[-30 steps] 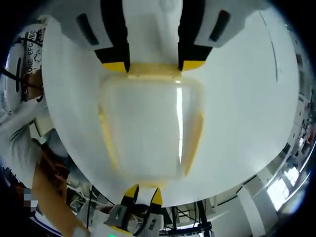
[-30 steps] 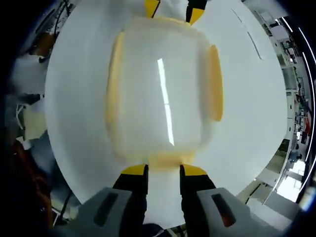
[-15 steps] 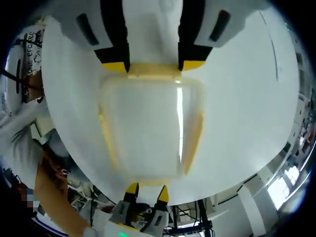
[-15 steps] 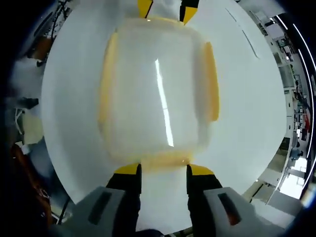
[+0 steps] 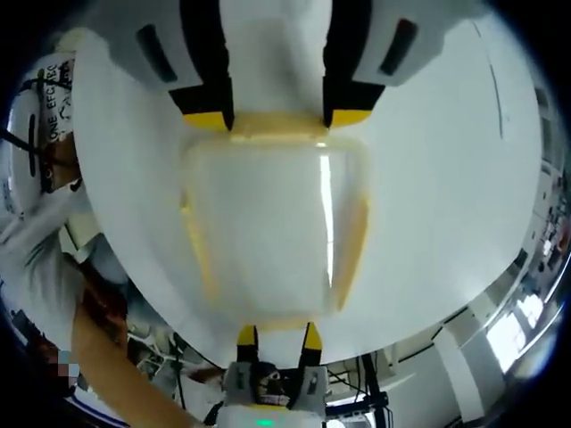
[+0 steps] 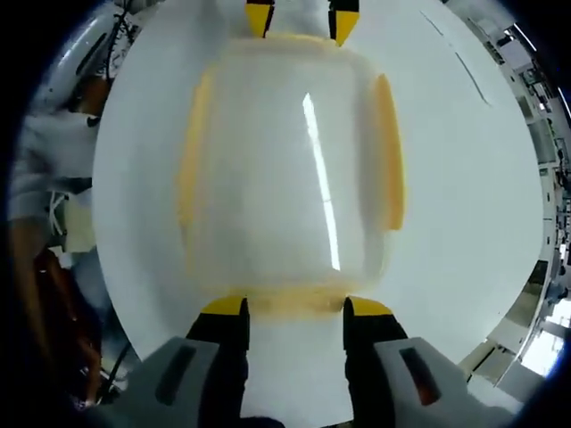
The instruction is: Snap each plastic latch of the storage box into its locked position after aligning the lid with the box until every specified latch is closed and the lid sits flush.
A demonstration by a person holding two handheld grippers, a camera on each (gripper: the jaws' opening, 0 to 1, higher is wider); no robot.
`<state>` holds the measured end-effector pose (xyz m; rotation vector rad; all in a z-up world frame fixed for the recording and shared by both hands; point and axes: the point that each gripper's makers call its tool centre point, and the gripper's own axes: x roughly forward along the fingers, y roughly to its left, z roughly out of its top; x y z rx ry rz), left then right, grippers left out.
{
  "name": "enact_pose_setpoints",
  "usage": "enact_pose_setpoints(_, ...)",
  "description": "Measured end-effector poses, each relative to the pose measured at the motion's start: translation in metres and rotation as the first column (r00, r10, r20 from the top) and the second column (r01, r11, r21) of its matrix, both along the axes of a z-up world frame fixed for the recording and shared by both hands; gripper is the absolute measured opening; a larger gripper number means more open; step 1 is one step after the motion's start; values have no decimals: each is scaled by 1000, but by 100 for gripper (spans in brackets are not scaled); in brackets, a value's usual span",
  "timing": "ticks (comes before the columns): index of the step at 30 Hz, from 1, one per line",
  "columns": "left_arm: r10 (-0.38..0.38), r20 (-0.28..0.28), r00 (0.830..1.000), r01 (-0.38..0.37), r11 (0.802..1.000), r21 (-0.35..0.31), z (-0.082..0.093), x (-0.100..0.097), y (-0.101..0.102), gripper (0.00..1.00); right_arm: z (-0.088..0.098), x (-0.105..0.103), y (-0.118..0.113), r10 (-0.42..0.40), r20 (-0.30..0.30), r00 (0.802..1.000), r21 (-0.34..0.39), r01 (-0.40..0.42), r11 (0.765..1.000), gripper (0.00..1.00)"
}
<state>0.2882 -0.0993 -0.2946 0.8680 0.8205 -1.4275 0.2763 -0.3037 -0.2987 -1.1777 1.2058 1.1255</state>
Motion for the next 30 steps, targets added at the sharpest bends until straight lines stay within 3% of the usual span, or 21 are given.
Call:
enact_pose_setpoints(2, -7, -4, 1000, 6, 999, -42, 0, 1, -4, 40, -1, 1, 1, 2, -23, 1000, 8, -2, 1000, 42)
enact_pose_setpoints(5, -6, -5, 1000, 6, 999, -52, 0, 2, -4, 41, -3, 1, 1, -6, -61, 998, 17, 7, 1000, 43)
enact_pose_setpoints(12, 3, -8, 1000, -3, 998, -67, 2, 4, -4, 41, -1, 2, 3, -4, -62, 998, 61, 8, 998, 43)
enact_pose_setpoints(18, -9, -6, 1000, 9, 997, -77, 3, 3, -1, 41, 0, 0, 7, -7, -64, 998, 40, 10, 999, 43)
enact_pose_setpoints(30, -21, -1, 1000, 21, 999, -34, 6, -1, 4, 44, 4, -7, 14, -10, -61, 998, 47, 12, 999, 42)
